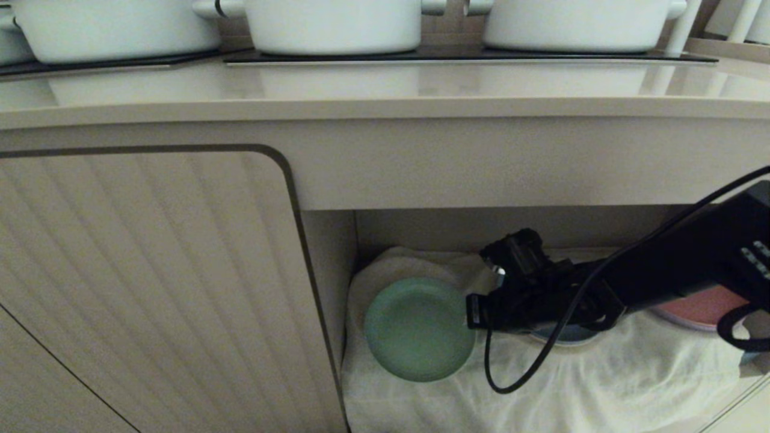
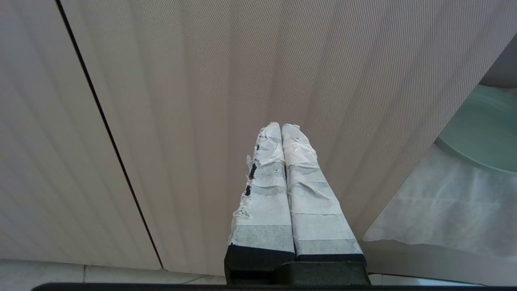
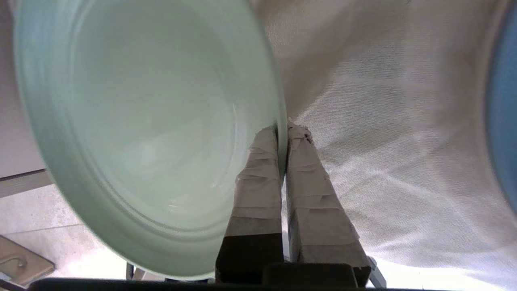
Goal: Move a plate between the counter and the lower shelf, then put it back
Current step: Pick up the plate in the cupboard
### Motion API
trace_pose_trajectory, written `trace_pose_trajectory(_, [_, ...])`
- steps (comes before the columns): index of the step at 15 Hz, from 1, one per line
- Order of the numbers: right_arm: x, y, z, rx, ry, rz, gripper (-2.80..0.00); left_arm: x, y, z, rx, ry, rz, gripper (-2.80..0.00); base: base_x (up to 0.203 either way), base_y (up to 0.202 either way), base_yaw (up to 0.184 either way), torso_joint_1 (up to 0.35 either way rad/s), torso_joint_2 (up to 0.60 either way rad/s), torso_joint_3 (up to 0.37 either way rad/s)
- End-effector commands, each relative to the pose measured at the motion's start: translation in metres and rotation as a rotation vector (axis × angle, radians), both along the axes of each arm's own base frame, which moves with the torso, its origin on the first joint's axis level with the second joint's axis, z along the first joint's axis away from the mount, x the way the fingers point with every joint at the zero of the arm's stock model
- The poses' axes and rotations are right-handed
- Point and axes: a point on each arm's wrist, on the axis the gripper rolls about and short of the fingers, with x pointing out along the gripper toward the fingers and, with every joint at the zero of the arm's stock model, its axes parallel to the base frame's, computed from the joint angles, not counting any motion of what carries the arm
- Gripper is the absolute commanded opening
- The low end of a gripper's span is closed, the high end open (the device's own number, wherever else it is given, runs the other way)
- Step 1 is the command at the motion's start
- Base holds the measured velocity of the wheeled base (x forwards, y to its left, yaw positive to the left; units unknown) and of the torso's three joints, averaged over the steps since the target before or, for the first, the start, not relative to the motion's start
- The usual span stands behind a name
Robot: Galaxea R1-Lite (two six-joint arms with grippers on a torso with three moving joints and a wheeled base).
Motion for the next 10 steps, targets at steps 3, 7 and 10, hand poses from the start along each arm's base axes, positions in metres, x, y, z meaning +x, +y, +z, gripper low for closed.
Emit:
trace_pose_trajectory(3, [-0.004,-0.008,0.010,0.012,-0.015,-0.017,-2.80,0.000,0.000,0.000,-0.001,0.000,0.001,-2.80,0.000,0.000,0.000,0.000,0.00,0.000])
trace_pose_trajectory(7, [-0.009,-0.019,0.013,0.015,-0.004,-0.042,-2.80,0.000,0.000,0.000,-0.001,-0.001,0.001,-2.80,0.000,0.000,0.000,0.000,0.00,0.000])
trace_pose_trajectory(10, [-0.014,-0.031,0.015,0.027,0.014,-0.085,-2.80,0.000,0.000,0.000,-0.001,-0.001,0.001,-2.80,0.000,0.000,0.000,0.000,0.00,0.000])
